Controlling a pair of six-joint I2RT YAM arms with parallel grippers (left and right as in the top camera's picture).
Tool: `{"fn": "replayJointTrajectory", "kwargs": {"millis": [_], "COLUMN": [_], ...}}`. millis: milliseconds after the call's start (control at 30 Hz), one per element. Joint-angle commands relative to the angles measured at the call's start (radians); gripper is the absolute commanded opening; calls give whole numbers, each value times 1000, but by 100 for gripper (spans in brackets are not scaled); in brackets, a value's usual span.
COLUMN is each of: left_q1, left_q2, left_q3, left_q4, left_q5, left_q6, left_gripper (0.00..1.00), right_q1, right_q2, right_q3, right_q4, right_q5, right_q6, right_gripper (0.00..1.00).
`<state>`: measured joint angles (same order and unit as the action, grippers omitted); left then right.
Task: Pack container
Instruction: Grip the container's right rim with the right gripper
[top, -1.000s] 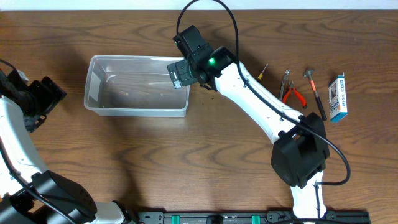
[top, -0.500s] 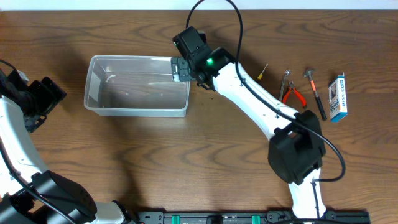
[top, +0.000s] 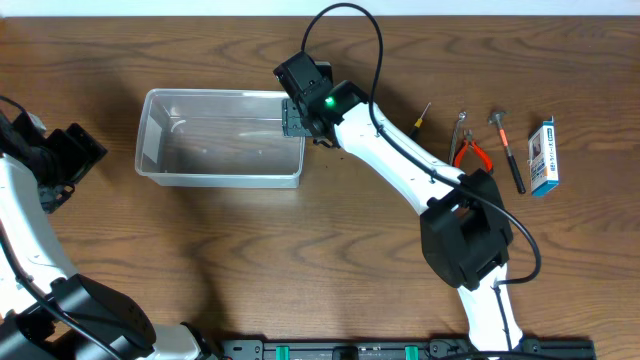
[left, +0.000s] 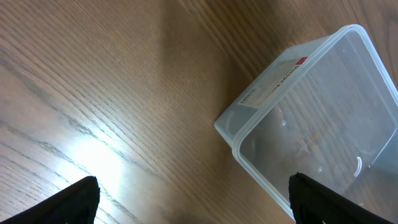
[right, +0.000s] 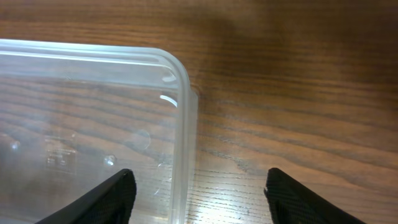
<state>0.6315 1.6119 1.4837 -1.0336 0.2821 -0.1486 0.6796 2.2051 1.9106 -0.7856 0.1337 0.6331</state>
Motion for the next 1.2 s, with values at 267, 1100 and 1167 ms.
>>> {"fn": "replayJointTrajectory", "kwargs": {"millis": [267,1100,1167], "left_q1": [-5,-5,-5], "left_q2": [-9,-9,-9], "left_q3": [11,11,11], "left_q4": [-6,-6,-6], "left_q5": [-6,-6,-6], "left_q6": [18,18,17], "left_gripper": [89,90,90], "right_q1": [19,19,16], "right_q2": [68,62,49], "right_q3": [18,22,27], "right_q4": [-24,-29,-31], "right_q5": [-34,15,33], "right_q6": [36,-10,-18], "right_gripper": [56,5,7]}}
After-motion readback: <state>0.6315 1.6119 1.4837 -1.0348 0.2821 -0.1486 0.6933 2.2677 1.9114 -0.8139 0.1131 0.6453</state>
